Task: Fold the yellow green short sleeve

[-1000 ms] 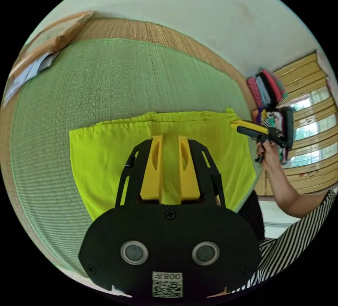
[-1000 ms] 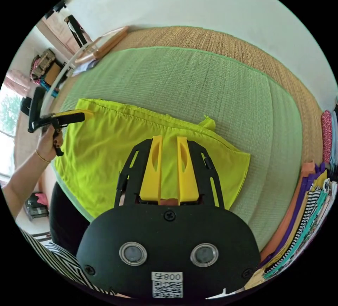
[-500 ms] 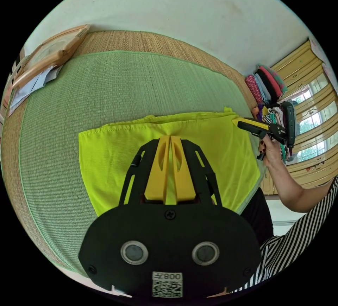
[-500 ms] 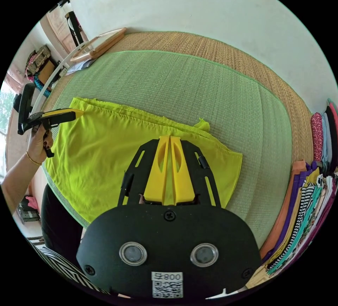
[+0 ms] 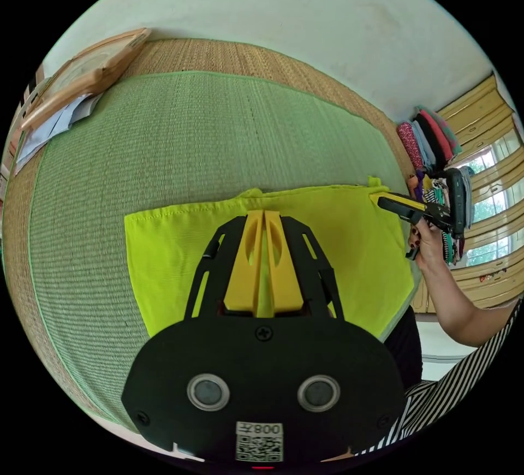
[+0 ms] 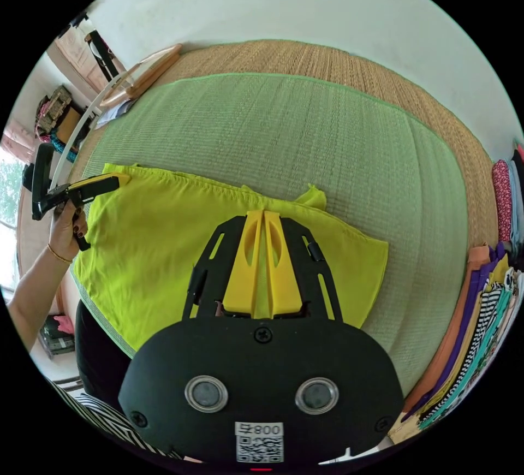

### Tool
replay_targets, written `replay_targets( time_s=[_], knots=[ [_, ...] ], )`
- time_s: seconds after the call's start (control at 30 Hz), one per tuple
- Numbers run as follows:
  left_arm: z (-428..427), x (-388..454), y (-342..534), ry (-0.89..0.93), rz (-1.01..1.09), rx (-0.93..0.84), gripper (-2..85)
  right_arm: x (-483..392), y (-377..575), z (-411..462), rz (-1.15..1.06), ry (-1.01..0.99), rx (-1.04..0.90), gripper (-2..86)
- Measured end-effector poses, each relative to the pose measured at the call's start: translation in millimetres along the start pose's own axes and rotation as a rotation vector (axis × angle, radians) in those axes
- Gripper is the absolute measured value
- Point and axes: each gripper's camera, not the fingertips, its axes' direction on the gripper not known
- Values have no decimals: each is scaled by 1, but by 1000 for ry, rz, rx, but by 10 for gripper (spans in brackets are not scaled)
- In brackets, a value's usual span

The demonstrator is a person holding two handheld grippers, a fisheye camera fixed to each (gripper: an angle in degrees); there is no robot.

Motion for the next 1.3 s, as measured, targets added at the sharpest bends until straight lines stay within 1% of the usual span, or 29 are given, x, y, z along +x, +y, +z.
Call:
replay_targets(
  time_s=[0.17,0.3,0.4,0.5,0.53,0.6,0.67,0.73,0.8,0.93,1.1,1.23,1.3],
  knots=[
    [3,-15,9,35,-14,24,3,9,5,5,7,-47,9,-3],
    [-10,-23,20,21,0,90,4,16,14,-11,10,-101,47,-3],
    [-6,-38,26,-28,-23,75,4,24,25,-29,30,-111,106,-2],
    [7,-59,30,6,-75,47,4,32,24,-19,44,-95,63,0],
    [8,-61,31,15,-81,49,5,35,21,-6,46,-89,12,1],
    [6,-68,36,30,-106,70,5,40,21,-5,51,-115,15,1],
    [-2,-70,42,20,-109,99,6,43,22,-20,40,-124,24,1],
    [-12,-77,54,46,-115,128,8,43,29,-34,28,-127,45,1],
    [-28,-90,81,80,-146,169,14,44,40,-50,22,-148,59,1],
    [-47,-113,139,84,-211,179,38,38,84,-82,-9,-261,59,1],
    [-37,-147,227,113,-364,79,66,23,142,-100,-20,-307,-21,1],
    [-17,-157,265,146,-427,43,63,17,178,-112,8,-328,-82,1],
    [1,-160,280,112,-444,15,51,15,189,-118,17,-336,-96,1]
  ],
)
